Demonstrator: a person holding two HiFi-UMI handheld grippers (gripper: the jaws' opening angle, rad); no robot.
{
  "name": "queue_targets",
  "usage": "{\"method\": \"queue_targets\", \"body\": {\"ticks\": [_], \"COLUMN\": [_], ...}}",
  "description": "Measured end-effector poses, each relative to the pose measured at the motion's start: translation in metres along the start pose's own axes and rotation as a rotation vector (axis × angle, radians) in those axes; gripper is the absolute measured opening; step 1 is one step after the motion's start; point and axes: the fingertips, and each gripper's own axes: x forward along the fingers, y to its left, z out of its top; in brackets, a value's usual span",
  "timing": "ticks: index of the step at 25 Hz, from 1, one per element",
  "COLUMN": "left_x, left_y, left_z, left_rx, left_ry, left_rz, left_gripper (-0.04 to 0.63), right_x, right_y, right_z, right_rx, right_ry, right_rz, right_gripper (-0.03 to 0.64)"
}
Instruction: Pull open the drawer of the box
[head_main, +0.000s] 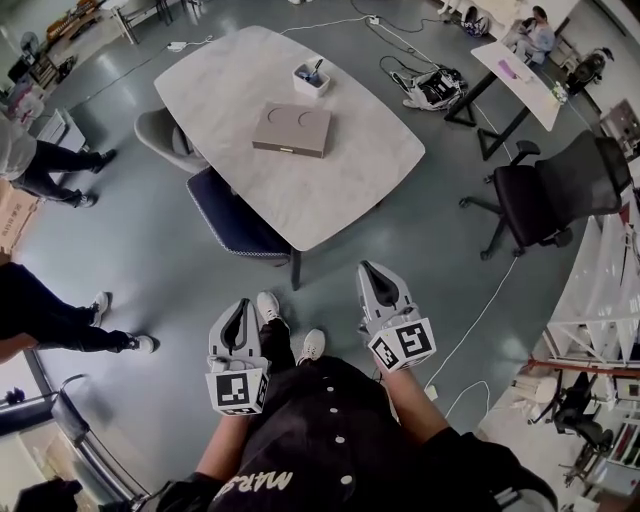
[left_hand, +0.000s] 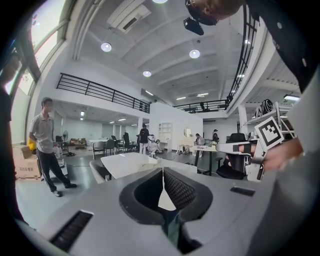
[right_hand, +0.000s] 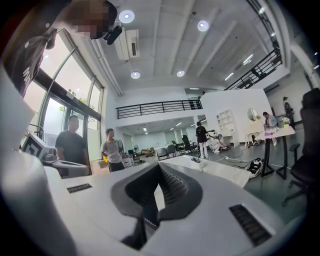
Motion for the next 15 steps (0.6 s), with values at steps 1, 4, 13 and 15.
{"method": "queue_targets", "body": {"ticks": [1, 4, 13, 15], "left_x": [0.005, 0.024, 0.122, 0.143], "left_y": [0.002, 0.010, 0.049, 0.059], "left_z": [-0.001, -0.001, 0.020, 0.028], "left_rx": [-0.001, -0.005, -0.002, -0.004], "left_ry": [0.003, 0.011, -0.022, -0.029], "left_rz": [-0.003, -0.008, -0.072, -0.083], "left_gripper": [0.018, 0.018, 0.018, 0.018], "right_x": [0.005, 0.020, 0.101, 0.121], "right_y": [-0.001, -0.007, -0.044, -0.052], "right_z": [-0.001, -0.004, 0.004, 0.012], "right_rx": [0.005, 0.018, -0.009, -0.014], "right_ry": [0.002, 0.008, 0.012, 0.002], "right_rz": [-0.001, -0.009, -0.065, -0.077], "right_gripper": [-0.003, -0.003, -0.003, -0.003]}}
